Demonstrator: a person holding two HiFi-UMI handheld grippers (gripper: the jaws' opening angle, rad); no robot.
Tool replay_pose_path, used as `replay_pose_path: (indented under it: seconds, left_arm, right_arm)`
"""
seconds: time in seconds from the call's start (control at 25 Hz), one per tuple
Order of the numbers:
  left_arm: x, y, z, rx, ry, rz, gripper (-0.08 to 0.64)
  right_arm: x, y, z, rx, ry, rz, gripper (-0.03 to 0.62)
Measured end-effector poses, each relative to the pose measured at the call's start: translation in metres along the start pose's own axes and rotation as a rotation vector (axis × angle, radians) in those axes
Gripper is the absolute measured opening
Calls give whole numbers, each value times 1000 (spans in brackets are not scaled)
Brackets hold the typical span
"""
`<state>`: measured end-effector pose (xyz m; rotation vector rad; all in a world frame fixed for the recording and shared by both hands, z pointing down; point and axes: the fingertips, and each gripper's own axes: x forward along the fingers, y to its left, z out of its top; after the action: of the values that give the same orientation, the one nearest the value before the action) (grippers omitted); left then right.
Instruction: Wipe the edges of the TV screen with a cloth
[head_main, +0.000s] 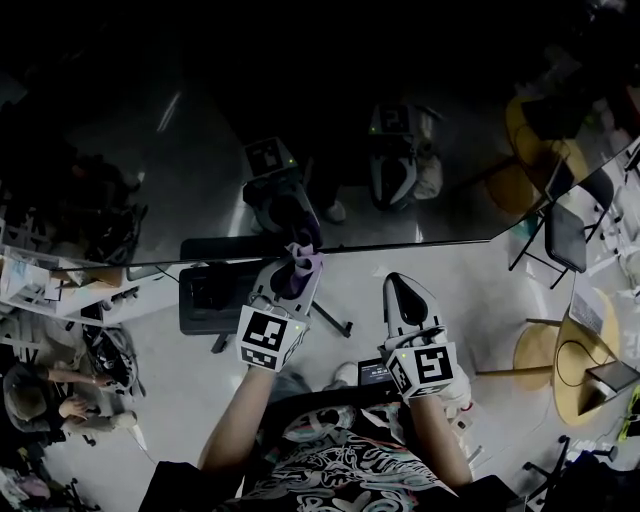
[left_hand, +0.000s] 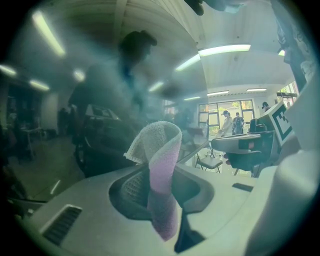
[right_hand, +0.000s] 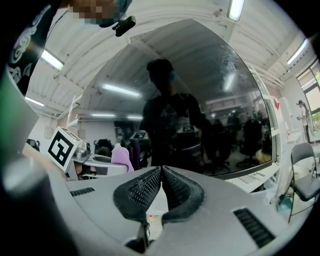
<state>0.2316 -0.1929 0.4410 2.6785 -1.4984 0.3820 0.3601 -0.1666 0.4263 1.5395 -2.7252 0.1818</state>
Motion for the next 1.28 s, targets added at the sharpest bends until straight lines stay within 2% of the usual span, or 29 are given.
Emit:
replay_pose_path:
  seconds: [0.4,0.64,0.96,1.28]
  left_arm:
    - [19,-24,5,27,5,-54,101]
    - [47,-63,13,38,1,-97,103]
    - [41,-49,11,47,-8,-134,101]
    - [59,-70,17,56,-20,-189,103]
  right_arm:
    - [-16,-21,-4,11,-1,-53,29]
    - [-38,-57,-7,29,-2,-89,29]
    - [-34,-48,-8,20,2,-146,29]
    - [-47,-69,-12,23,10,-203,29]
